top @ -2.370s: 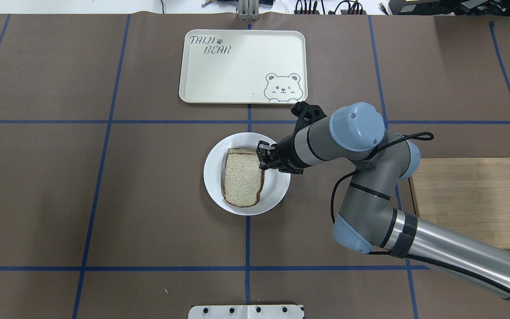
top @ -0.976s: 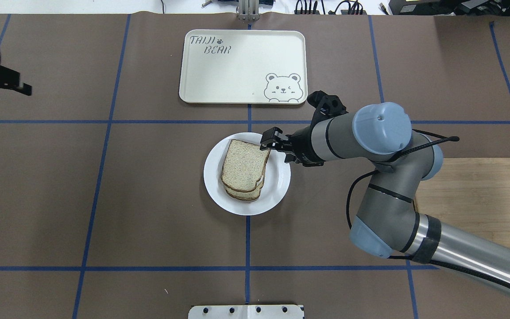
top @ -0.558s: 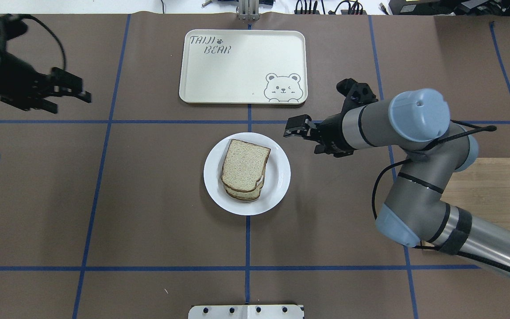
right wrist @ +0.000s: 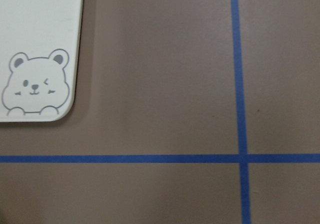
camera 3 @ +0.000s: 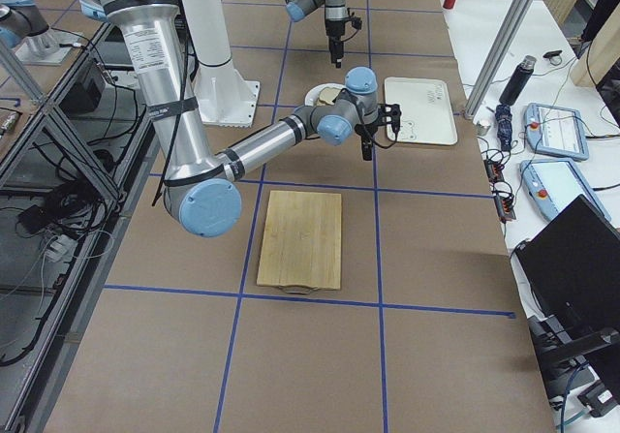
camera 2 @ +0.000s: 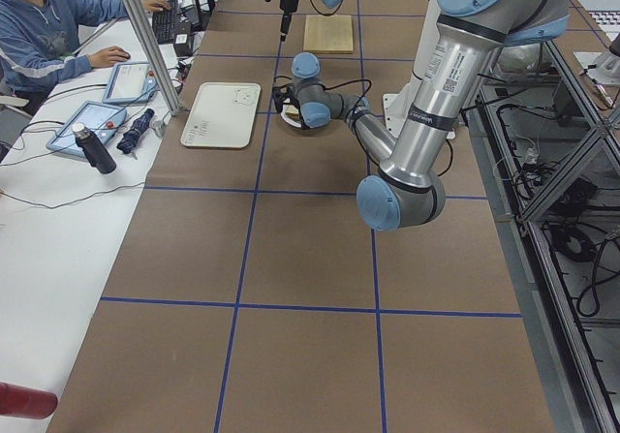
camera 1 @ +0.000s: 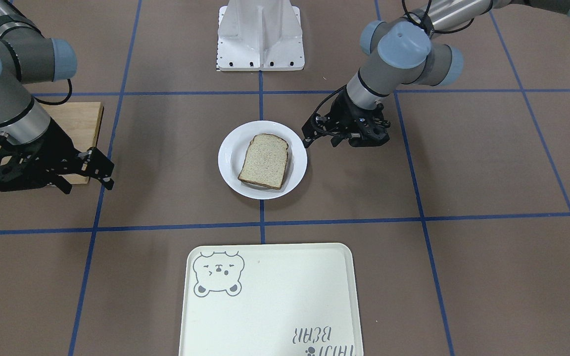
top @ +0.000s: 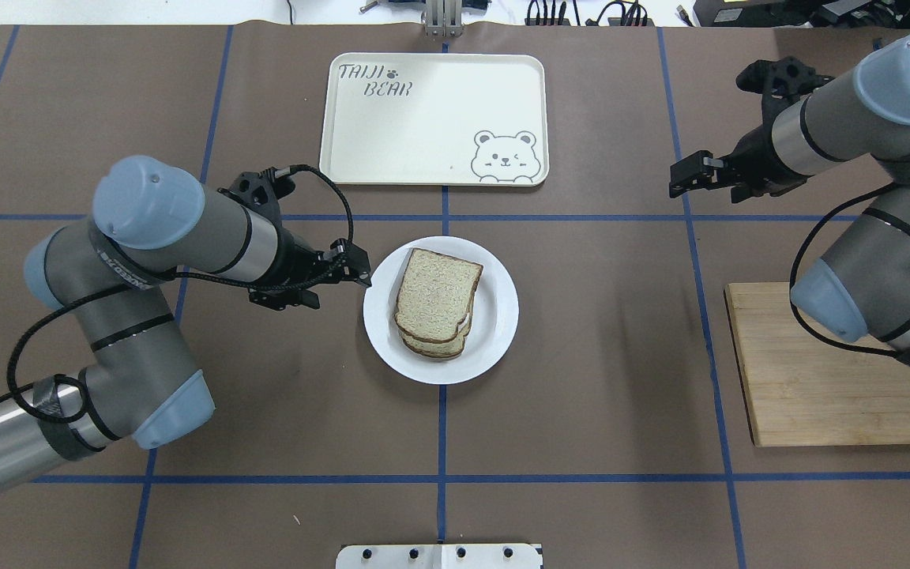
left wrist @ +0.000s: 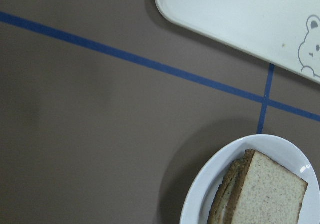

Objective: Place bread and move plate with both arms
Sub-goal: 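Raise the right gripper away from the plate while the left arm reaches toward the plate, then lower the left gripper and grasp the plate rim nearest it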

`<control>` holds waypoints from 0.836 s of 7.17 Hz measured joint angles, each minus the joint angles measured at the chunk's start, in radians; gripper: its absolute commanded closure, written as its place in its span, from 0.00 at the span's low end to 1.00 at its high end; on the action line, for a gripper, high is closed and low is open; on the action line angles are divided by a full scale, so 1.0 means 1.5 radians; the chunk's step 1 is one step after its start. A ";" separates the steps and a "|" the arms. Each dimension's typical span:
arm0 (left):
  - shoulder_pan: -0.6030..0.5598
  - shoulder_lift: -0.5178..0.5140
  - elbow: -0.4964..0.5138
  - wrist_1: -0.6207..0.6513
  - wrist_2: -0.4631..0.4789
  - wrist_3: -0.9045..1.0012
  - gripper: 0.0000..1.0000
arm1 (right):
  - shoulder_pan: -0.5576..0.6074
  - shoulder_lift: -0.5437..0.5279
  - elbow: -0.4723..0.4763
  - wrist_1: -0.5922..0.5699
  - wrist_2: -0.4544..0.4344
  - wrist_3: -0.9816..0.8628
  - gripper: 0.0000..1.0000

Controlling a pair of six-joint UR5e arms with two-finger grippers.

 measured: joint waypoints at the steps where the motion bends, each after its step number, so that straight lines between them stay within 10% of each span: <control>1: 0.009 -0.006 0.036 -0.053 0.003 -0.026 0.16 | 0.013 -0.011 0.000 -0.007 0.000 -0.034 0.00; 6: 0.018 -0.014 0.081 -0.111 0.004 -0.048 0.41 | 0.027 -0.024 -0.001 -0.012 0.003 -0.069 0.00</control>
